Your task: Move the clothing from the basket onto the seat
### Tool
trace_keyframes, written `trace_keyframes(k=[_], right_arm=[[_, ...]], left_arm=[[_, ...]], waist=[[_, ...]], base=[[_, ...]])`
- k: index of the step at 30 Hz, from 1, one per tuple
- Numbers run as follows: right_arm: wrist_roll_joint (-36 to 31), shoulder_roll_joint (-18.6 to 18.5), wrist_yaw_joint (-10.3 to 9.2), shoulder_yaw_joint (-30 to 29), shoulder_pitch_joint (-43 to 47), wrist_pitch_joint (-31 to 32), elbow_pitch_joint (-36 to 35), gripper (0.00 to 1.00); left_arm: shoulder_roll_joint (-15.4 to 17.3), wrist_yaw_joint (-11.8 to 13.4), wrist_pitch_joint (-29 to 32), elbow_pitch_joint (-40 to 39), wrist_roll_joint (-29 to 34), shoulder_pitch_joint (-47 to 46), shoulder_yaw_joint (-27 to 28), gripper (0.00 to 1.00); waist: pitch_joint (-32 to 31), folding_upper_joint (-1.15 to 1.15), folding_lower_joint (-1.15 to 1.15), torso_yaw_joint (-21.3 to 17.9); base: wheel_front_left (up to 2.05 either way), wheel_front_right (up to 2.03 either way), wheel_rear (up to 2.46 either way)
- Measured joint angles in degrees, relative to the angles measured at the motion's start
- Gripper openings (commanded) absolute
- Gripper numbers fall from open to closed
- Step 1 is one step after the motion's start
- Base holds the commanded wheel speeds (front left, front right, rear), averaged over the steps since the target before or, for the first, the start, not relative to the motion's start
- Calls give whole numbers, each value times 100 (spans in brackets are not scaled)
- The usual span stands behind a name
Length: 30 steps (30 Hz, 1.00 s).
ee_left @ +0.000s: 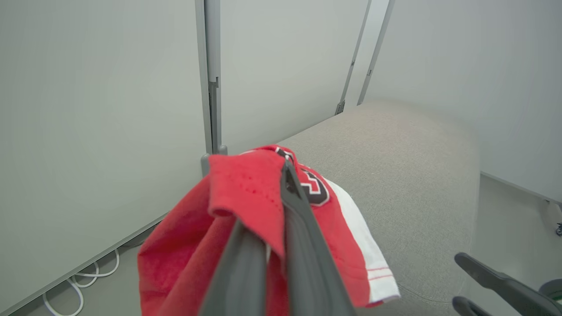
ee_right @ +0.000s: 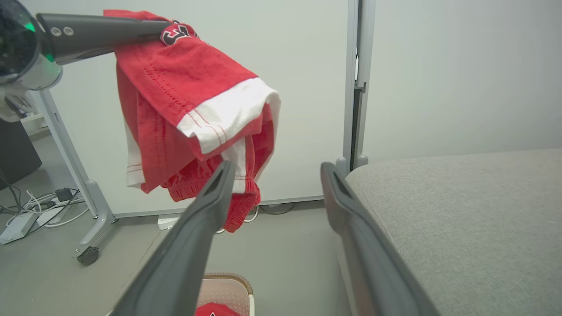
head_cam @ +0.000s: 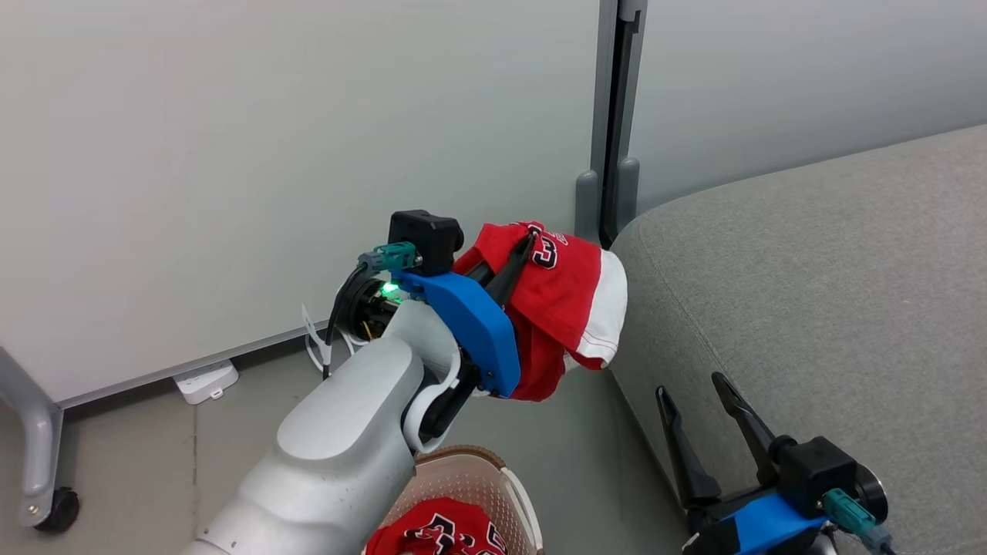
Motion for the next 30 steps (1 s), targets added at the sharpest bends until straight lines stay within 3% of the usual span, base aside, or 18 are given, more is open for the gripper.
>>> trace_keyframes(k=[8, 17, 25, 30], right_arm=[[-71, 0, 0, 46, 56, 54, -107, 100], [-71, 0, 0, 733, -148, 196, -183, 100], [-96, 3, 0, 1366, -1060, 203, 579, 100], [-43, -1, 0, 1411, -1561, 122, 1285, 100]], left_arm=[[0, 109, -198, 210, -300, -68, -301, 0], [-1, 156, -283, 316, -601, -159, -634, 0], [0, 172, -366, 365, -838, -307, -901, 0], [-1, 180, -405, 359, -968, -384, -1077, 0]], waist=[[-20, 0, 0, 6], [65, 0, 0, -9], [103, 0, 0, -10], [104, 0, 0, 46]], base=[[0, 0, 0], [0, 0, 0], [0, 0, 0], [0, 0, 0]])
